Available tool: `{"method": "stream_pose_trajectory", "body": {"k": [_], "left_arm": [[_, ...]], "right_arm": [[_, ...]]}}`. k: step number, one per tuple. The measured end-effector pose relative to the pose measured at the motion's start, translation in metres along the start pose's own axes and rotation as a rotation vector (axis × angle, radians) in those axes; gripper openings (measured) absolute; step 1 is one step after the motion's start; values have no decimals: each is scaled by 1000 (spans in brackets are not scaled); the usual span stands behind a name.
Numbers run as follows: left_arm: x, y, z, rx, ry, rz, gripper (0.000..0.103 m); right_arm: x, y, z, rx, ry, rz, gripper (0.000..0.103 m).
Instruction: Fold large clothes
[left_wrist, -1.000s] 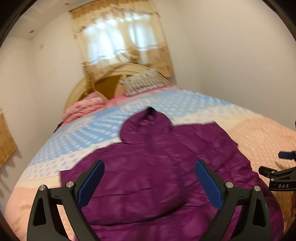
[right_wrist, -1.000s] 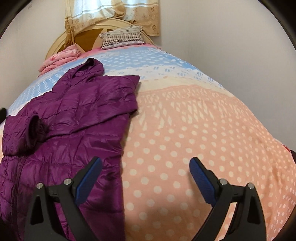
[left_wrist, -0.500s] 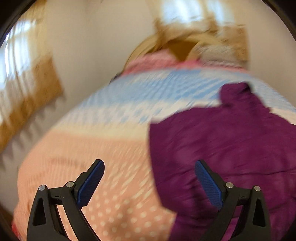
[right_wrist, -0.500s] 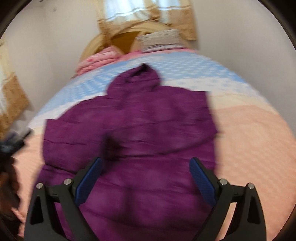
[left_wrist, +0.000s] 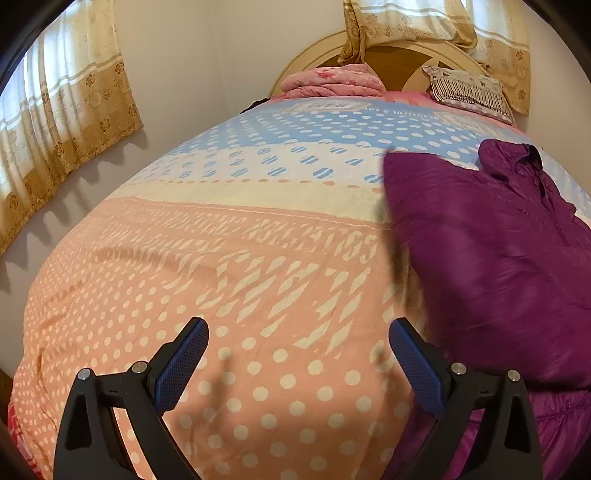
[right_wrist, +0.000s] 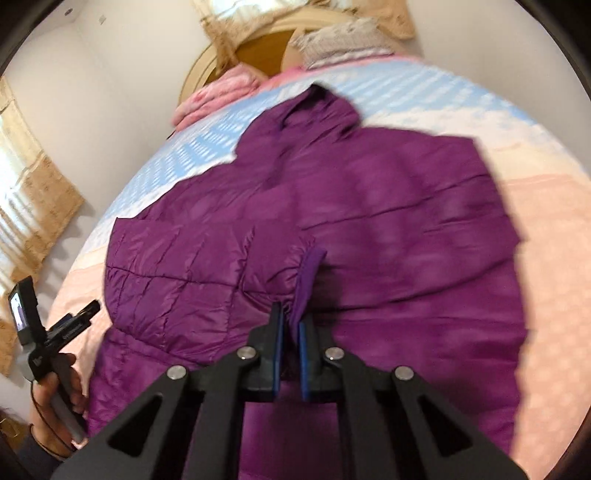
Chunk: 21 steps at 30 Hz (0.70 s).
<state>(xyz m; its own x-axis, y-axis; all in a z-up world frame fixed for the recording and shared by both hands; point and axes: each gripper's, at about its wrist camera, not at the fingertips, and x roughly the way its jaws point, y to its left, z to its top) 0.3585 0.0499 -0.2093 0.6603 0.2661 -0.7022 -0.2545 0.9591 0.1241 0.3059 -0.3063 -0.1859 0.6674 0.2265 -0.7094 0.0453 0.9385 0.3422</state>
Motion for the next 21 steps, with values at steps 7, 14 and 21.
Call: {"method": "stream_pose_trajectory", "body": {"k": [7,14,21], "left_arm": [[-1,-5,0,37,8,27,98],[-3,-18,5,80,3,44,98],[-24,-34,32,87,-68,8,98]], "right_arm": [[-25,-38,-33,54,28,-35,8],[-26,-57,-36,86,-16,-137,8],[-47,-69,-26,177,-74,-221,57]]}}
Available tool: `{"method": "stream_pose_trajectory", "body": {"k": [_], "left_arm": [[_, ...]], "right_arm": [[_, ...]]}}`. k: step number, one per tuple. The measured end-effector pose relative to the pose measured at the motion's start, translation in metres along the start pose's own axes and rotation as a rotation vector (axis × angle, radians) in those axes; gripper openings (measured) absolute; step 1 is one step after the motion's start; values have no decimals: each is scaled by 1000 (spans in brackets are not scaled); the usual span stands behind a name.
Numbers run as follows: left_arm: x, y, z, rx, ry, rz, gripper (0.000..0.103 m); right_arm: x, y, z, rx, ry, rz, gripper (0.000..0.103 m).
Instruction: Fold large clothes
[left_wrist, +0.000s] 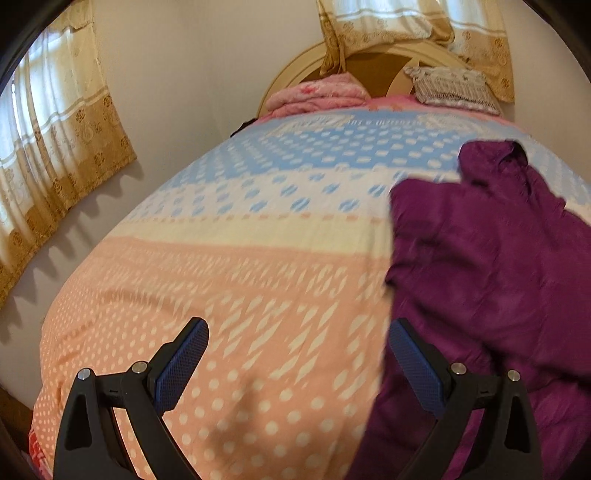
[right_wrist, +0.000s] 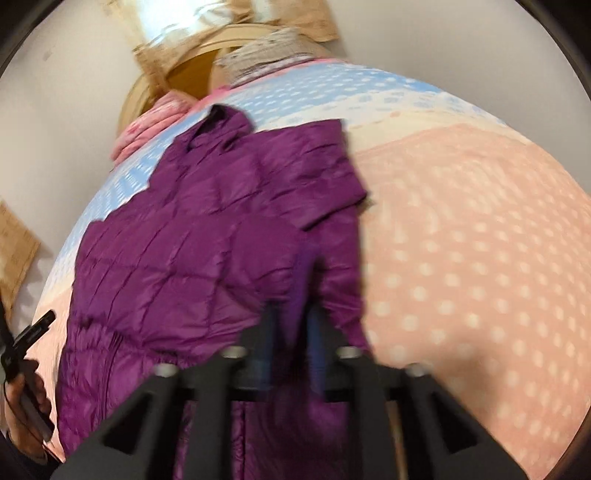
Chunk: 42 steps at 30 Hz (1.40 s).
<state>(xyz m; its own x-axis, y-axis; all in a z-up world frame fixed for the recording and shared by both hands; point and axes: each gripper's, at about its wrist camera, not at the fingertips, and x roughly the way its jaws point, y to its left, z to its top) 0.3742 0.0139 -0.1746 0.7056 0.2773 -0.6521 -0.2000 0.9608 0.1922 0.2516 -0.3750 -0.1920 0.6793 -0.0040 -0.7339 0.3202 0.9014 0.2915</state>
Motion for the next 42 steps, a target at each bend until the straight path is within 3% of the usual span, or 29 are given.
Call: {"method": "stream_pose_trajectory", "body": {"k": [2,4,8,11,15,18,27,29,32,36,42], "left_arm": [[-3,-9,13,-5,-24,-15,98],[-3,-22,24,-11,-40,-39,98],[11,-58,32,-7,-41,-66,98],[36,-79,25,21,11,-17,98],[63,-82,11,2,86,-11,99],[63,-81,8,-2,82,-10,99],[55,-80,11,22,83,6,99],[38,-70,18,7,34,-16,99],[22,-59,38,-38,-37,-60,99],[43,-68,69,-36,-31,-3,99],[89,-83,84,-37,41,14,99]], "right_arm": [[-18,-3,0,15,-74,-69,64],[-27,2,5,20,-112,-56,64],[-14,37,13,-68,-91,11,44],[15,54,17,-102,-39,31,32],[48,56,11,-158,-1,-20,26],[54,51,2,-188,-5,-35,22],[54,51,0,-220,13,-41,21],[41,49,5,-211,9,-15,21],[12,41,24,-156,-85,-2,31],[11,38,67,-75,-154,-68,45],[58,46,105,-22,-135,-132,45]]}}
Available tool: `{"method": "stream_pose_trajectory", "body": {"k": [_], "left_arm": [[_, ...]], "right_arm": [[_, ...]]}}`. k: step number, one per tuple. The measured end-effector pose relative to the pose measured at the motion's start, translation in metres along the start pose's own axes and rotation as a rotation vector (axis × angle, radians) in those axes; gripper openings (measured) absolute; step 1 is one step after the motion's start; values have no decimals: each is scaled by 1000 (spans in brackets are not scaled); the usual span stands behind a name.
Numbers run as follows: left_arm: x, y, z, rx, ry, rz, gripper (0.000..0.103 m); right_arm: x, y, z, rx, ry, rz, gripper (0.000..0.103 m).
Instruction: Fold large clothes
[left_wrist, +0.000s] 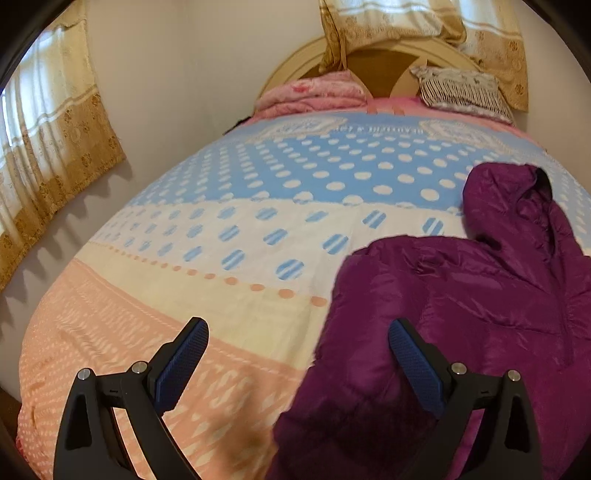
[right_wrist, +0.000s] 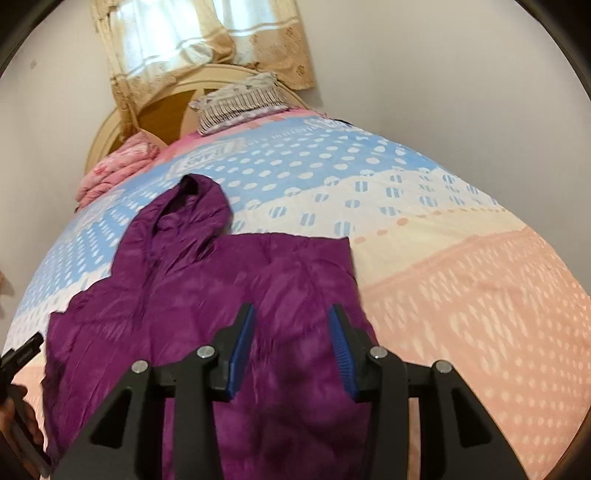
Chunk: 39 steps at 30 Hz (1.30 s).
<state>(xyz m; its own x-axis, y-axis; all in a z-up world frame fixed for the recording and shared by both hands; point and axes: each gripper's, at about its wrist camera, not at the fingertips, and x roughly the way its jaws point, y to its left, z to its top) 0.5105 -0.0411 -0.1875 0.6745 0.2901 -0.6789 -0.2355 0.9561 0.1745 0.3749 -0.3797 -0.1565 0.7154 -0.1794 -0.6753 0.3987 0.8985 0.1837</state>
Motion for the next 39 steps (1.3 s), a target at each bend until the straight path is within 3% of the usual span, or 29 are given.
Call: {"method": "stream_pose_trajectory", "body": {"k": [7,24,27,39], "left_arm": [[28,-24,-14,79,25,9,99],[35,-40,-21,138,27,34,101],[37,-35,-22,114,41,23,102],[37,-16,-32,13,93,-59,102]], "right_arm": [[47,-7,-12,26,74,-32,45],[59,-2,-22,-17,104,-60,59],[62,4,-23,-50,116,-83,64],[58,6,-32,-69,118,-116,65]]}}
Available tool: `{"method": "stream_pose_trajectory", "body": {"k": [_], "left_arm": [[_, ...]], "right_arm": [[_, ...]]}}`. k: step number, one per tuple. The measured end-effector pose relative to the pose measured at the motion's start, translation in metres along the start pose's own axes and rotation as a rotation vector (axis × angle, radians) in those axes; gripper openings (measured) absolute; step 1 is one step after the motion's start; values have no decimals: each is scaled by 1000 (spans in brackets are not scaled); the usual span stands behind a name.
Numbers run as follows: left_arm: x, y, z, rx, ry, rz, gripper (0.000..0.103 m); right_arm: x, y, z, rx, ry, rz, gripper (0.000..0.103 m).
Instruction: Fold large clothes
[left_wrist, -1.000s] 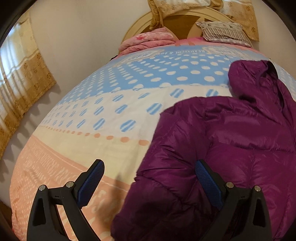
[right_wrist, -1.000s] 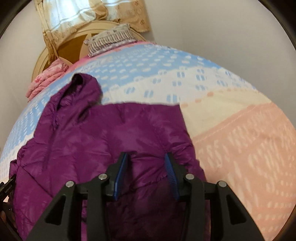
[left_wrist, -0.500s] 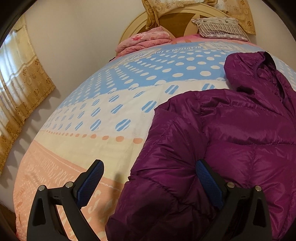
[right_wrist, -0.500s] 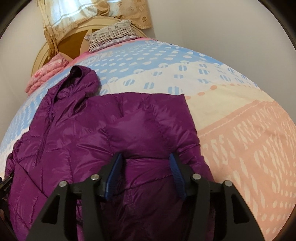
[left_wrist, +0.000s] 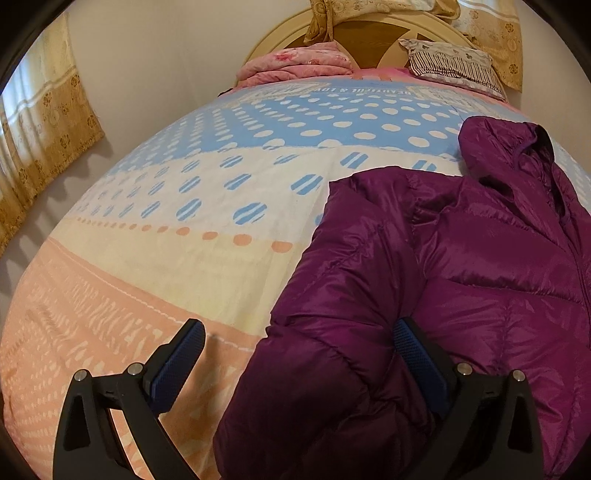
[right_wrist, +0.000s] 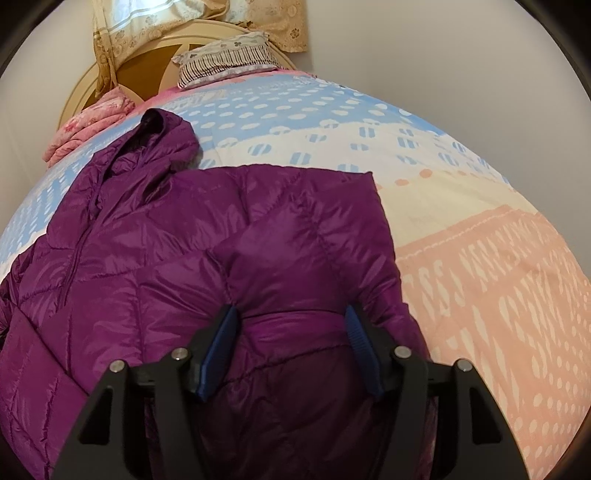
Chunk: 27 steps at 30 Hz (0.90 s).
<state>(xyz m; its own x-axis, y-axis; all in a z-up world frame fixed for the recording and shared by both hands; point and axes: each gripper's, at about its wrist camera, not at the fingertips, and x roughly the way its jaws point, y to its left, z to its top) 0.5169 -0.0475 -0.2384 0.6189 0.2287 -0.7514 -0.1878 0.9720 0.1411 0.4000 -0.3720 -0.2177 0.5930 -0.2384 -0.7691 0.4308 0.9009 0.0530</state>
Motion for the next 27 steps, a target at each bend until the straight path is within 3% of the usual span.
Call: {"method": "stream_pose_trajectory", "body": {"k": [3,5,8,11,18,21,26,27], "left_arm": [[-1,-3,0,12,-5,10,102],[-2,3,3,5,12,-25,102],[-14,20,12,-23,17,-52,102],[-31,19,33,11,-63,-57,102],[-22,-36,109,140,-150,-121,102],[-1,-66,146,157,-113,-243,102],[32,-109,188,172,-94,-319,102],[37,-116,195,174,-102,-288,102]], "right_arm": [[2,5,1,-19,1,-26,67],[2,6,2,-25,6,-30,68],[0,0,8,-24,42,60,77],[-7,-2,23,-50,62,129,81],[-3,41,98,-174,-45,166,88],[21,61,128,-201,-51,231,88],[68,88,168,-224,-45,230,88],[74,90,173,-225,-37,228,87]]}}
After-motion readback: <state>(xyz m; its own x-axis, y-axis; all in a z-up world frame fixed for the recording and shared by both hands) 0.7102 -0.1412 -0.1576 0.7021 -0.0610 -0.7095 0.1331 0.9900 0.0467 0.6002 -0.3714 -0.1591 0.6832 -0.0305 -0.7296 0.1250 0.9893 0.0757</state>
